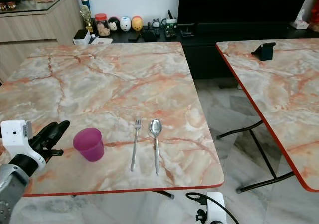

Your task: Setting the table

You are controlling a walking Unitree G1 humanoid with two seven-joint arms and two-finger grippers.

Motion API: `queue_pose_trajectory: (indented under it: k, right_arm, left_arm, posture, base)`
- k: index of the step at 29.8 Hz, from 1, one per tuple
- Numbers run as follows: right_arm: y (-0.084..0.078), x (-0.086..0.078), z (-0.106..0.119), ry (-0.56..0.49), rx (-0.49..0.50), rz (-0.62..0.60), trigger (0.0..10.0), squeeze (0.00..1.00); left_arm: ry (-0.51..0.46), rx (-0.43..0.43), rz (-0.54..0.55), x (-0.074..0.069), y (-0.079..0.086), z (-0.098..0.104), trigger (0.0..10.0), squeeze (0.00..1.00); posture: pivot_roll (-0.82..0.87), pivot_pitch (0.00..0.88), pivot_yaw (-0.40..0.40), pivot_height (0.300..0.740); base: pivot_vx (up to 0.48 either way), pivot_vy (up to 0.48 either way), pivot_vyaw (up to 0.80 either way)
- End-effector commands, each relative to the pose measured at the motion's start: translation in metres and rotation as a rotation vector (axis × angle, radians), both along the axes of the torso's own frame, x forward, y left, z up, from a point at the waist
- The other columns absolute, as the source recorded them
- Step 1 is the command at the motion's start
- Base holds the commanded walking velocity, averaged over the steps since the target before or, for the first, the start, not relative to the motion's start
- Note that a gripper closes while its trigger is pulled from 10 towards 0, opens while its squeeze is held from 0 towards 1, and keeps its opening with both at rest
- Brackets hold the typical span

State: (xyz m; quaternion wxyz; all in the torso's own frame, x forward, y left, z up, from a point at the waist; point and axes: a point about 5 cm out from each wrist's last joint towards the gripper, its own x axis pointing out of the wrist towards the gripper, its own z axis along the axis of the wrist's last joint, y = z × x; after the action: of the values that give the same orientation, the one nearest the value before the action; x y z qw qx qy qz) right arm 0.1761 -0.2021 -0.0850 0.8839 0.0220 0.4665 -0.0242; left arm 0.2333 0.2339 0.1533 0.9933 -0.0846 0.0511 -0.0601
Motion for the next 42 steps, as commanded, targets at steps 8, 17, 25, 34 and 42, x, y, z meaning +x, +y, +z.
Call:
queue_pose_trajectory:
  k: [8,17,25,34,42]
  right_arm:
    - [0.001,0.002,0.000,0.007,0.000,0.006,10.0,0.00]
    - [0.002,0.001,0.000,0.010,0.003,0.001,10.0,0.00]
    - [0.003,0.001,0.000,0.010,0.006,-0.001,10.0,0.00]
    - [0.005,0.001,-0.001,0.013,0.010,-0.004,10.0,0.00]
    - [0.004,0.001,-0.001,0.012,0.011,-0.001,10.0,0.00]
  left_arm:
    - [0.119,-0.039,-0.071,-0.003,-0.003,0.002,10.0,1.00]
    - [0.131,-0.094,-0.082,0.000,-0.005,0.008,10.0,1.00]
    - [0.131,-0.092,-0.087,0.007,-0.012,0.012,10.0,0.00]
    - [0.162,-0.039,-0.090,0.009,-0.013,0.010,10.0,0.00]
    - [0.226,-0.015,-0.123,0.003,-0.013,0.002,10.0,0.00]
  posture:
    - [0.04,0.000,0.010,0.724]
    - [0.04,0.000,0.019,0.724]
    - [0.04,0.000,0.027,0.724]
    - [0.04,0.000,0.032,0.724]
    - [0.04,0.000,0.031,0.724]
  base:
    - [0.000,0.000,0.00]
    - [0.000,0.000,0.00]
    - [0.000,0.000,0.00]
    - [0.000,0.000,0.00]
    - [0.000,0.000,0.00]
